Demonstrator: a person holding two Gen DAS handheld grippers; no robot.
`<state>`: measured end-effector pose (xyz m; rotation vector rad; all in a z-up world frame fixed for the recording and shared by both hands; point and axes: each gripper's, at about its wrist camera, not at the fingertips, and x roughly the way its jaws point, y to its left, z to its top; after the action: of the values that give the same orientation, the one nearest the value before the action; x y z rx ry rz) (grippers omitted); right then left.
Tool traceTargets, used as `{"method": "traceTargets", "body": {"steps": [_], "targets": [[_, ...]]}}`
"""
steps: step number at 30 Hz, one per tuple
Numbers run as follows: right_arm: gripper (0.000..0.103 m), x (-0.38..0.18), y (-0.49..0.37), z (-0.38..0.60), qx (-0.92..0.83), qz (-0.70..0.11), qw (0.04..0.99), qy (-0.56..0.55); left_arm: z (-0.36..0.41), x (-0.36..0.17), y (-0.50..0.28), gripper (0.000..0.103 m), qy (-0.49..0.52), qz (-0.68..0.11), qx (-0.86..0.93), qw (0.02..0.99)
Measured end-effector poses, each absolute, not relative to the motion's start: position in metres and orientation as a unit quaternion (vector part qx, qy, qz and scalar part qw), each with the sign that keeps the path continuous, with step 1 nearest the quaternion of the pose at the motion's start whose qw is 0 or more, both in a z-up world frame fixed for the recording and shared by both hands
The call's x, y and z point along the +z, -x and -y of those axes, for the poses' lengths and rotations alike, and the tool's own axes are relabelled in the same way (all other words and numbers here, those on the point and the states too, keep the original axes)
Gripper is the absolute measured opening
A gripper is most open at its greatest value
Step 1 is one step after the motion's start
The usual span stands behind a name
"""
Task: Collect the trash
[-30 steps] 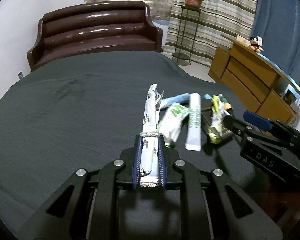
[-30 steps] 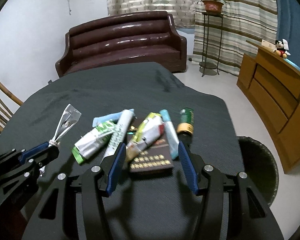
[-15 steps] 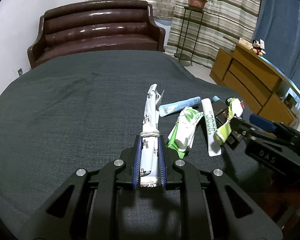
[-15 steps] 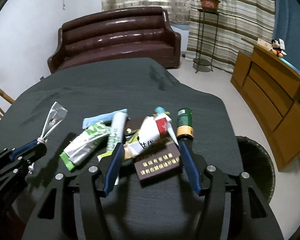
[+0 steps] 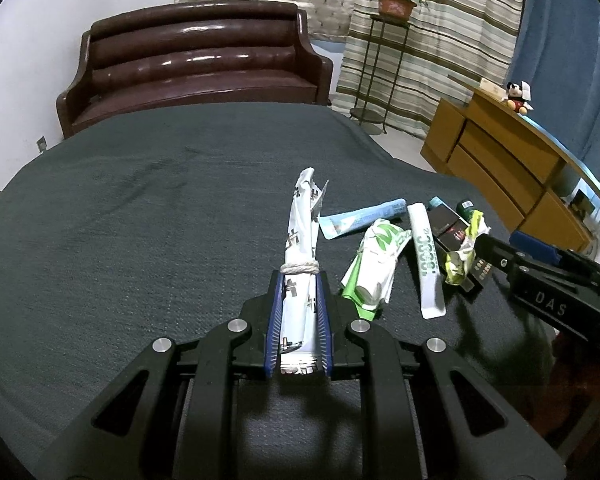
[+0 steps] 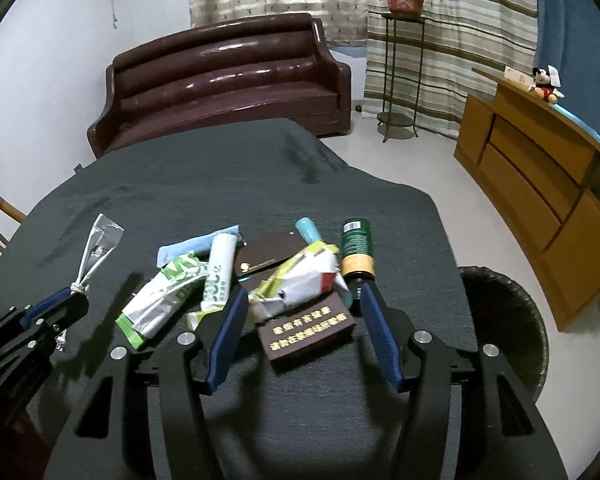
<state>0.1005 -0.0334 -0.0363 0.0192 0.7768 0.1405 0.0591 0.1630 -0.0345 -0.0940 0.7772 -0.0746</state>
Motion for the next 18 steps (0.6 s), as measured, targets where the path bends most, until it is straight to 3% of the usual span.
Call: {"method": "traceTargets", "body": {"steps": [18], "targets": [[0.063,-0.04,-0.103,0.017,0.058,-0.376,0.925,0.008,-0.161,-0.037,-0.063,0.016,0.045,-0.385,-0.039,0.921]]}}
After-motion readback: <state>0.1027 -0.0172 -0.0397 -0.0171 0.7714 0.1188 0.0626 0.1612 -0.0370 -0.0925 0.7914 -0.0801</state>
